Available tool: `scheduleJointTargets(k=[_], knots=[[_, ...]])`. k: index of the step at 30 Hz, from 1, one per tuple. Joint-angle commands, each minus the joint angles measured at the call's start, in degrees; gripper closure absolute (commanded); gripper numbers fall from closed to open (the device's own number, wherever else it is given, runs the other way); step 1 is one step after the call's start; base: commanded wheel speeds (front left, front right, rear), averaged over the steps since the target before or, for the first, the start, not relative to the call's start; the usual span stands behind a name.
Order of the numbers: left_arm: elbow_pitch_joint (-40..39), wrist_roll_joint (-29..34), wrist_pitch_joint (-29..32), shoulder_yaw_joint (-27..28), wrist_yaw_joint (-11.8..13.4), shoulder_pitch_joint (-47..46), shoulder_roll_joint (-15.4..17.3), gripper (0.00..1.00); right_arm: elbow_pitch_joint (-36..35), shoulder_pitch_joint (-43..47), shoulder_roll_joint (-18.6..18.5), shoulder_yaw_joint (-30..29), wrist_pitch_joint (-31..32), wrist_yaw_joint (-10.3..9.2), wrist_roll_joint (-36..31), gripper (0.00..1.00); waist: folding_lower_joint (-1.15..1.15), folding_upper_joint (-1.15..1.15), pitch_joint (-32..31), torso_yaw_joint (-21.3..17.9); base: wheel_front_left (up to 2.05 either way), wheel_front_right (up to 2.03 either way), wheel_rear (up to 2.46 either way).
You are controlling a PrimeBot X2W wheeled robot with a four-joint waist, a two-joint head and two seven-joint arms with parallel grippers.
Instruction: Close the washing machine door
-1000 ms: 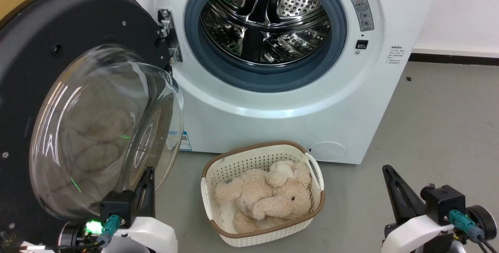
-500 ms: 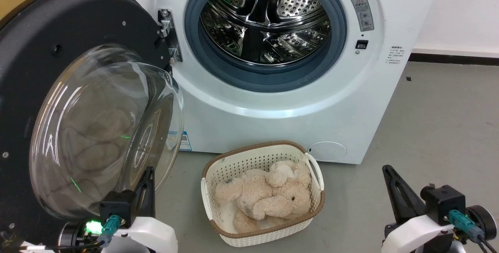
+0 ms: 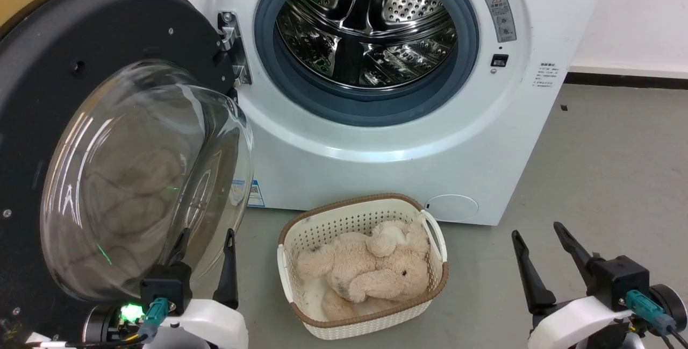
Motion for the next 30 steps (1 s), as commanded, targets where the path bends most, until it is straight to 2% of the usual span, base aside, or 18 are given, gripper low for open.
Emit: scheduleJointTargets(k=[1,18,30], knots=[[-0.48,-0.11,-0.64,-0.17,0.49,-0.68,0.01,0.0,-0.26,-0.1,0.02,-0.3,-0.66,0.0,0.84,0.0,0.0,0.0,0.02,0.05,0.0,0.0,0.0],[-7.62,0.41,-2.68,-2.46,2.77,-4.93,1.5,0.0,-0.48,-0.14,0.06,-1.44,-2.7,0.01,4.57,0.0,0.0,0.0,0.33,2.61,0.0,0.0,0.0],[-14.62,-2.2,-4.11,0.78,3.51,-10.37,3.31,0.0,-0.73,-0.43,0.09,-2.51,-4.14,0.01,6.93,0.0,0.0,0.0,0.94,6.45,0.0,0.0,0.0]])
